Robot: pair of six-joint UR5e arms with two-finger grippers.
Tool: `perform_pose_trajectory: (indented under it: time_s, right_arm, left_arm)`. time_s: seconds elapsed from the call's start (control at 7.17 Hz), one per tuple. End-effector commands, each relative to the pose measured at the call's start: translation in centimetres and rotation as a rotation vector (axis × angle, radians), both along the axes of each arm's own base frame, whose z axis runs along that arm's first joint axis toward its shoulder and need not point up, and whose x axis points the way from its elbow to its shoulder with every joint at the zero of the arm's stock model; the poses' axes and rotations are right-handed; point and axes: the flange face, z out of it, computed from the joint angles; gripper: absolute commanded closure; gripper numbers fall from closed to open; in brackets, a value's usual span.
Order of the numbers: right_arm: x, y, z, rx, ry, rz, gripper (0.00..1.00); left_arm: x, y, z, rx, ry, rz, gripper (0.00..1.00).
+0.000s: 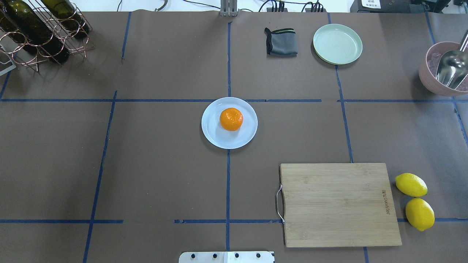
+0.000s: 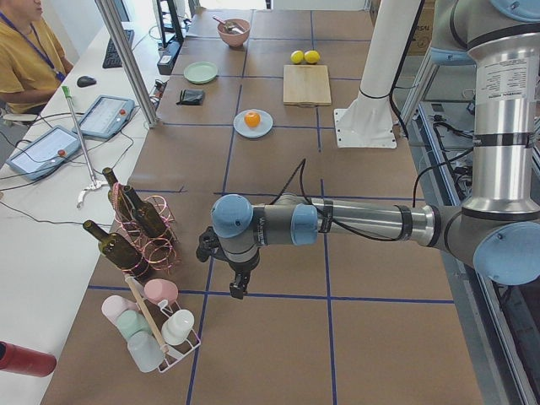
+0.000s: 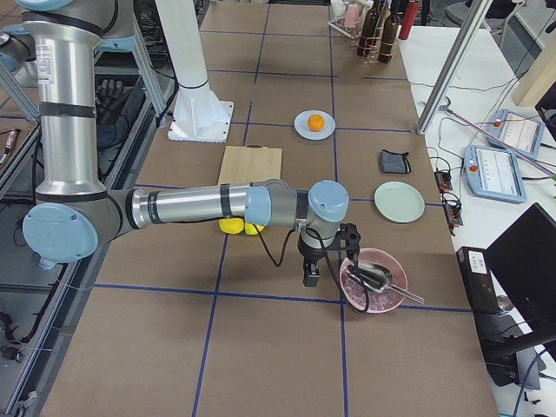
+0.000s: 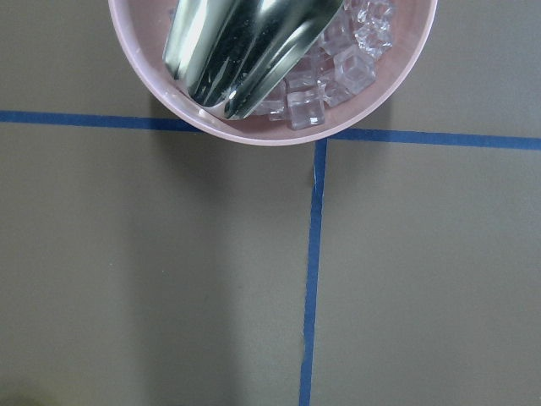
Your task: Pick orange to plate
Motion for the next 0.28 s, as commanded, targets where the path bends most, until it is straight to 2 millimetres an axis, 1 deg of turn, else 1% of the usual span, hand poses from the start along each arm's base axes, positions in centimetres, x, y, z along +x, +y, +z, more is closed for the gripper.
perform_pose_trajectory:
  time_s: [0.0,0.14]
  right_arm:
    - [-0.22,-0.21,0.09,-0.018,-0.027,0.022,0.0]
    - [-0.24,-0.24,-0.1,-0.012,-0.029,0.022,0.0]
  left_arm:
    - [-0.01,-0.14,0.01,-0.001,-0.002,-0.002,0.0]
    - [-0.02,-0.48,-0.24,0.002,-0.003,-0.003,0.0]
